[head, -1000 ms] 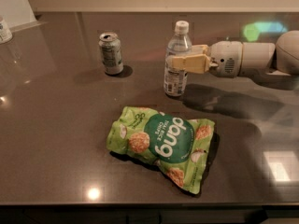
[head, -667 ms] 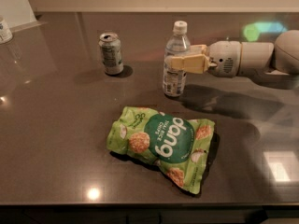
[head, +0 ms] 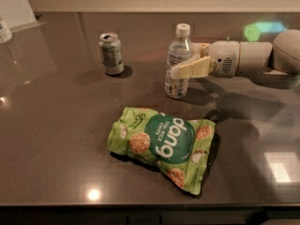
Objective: Place blue plastic bottle upright
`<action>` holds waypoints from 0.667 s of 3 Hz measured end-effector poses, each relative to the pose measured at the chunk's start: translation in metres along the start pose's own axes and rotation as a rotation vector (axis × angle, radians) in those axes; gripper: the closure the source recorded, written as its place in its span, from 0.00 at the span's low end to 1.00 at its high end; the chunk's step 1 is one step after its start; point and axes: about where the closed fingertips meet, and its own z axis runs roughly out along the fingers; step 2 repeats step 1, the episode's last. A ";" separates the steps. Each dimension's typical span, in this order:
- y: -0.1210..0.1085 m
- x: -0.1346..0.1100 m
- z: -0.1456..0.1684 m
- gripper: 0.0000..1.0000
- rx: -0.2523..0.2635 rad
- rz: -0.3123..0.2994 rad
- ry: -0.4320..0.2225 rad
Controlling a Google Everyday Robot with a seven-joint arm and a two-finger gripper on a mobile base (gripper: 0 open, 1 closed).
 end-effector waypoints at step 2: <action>0.000 0.000 0.000 0.00 0.000 0.000 0.000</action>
Offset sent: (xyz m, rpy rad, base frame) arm 0.0000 0.0000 0.0000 0.0000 0.0000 0.0000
